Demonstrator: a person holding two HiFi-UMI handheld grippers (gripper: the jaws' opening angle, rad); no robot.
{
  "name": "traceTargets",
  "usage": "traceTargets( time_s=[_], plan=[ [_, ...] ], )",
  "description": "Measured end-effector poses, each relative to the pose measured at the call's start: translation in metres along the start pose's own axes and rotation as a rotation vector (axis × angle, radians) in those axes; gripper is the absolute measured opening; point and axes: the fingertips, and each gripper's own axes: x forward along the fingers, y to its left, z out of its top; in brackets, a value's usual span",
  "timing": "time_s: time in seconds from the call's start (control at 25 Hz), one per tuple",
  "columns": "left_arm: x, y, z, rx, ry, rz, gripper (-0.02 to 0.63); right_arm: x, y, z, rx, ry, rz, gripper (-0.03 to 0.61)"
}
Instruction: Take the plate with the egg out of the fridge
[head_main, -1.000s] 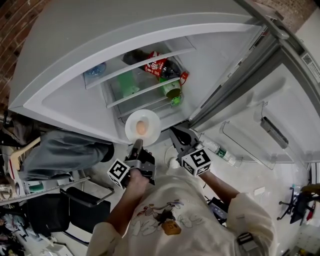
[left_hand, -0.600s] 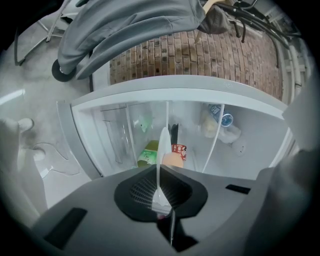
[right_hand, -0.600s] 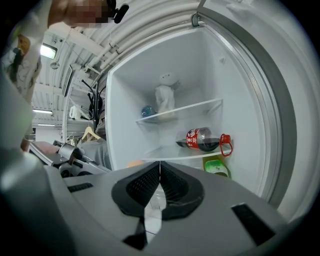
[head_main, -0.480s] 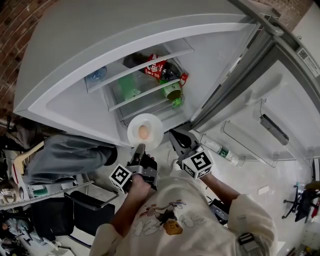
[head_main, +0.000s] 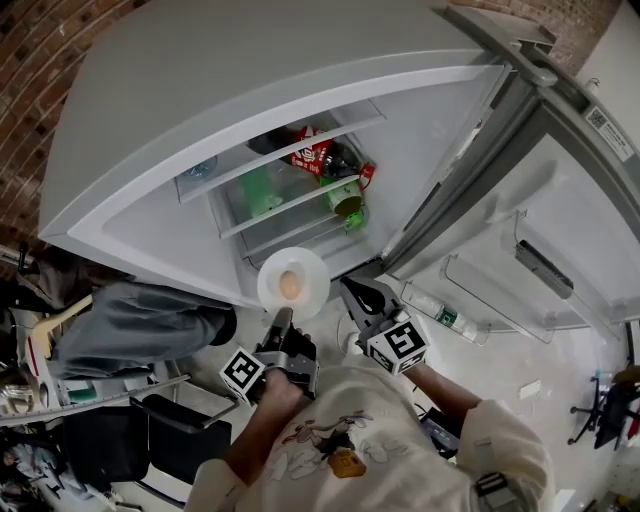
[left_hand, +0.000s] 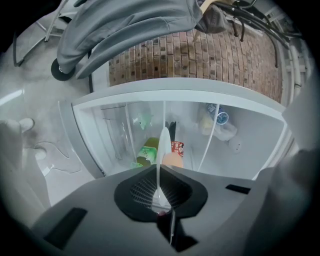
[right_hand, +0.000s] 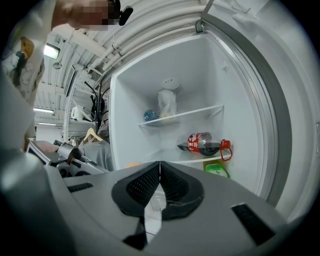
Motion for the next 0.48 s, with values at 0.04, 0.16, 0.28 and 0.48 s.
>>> traceTargets(
  time_s=[0.04, 0.16, 0.28, 0.48],
  plan=[
    [-0.001, -0.001, -0.001, -0.001, 0.001, -0.002, 0.017, -0.001, 0.001, 0.0, 0.0, 0.0, 0.003, 0.008],
    [-0.003, -0.002, -0.003, -0.002, 0.004, -0.003, 0.017, -0.003, 0.004, 0.002, -0.003, -0.003, 0.009, 0.008],
    [-0.005, -0.003, -0.005, -0.001, 0.009, 0.0, 0.017, -0.006, 0.007, 0.003, -0.004, -0.005, 0.016, 0.008],
    [-0.008, -0.007, -0.008, 0.001, 0.023, -0.001, 0.017, -0.014, 0.013, 0.008, -0.005, -0.015, 0.026, 0.008]
  ],
)
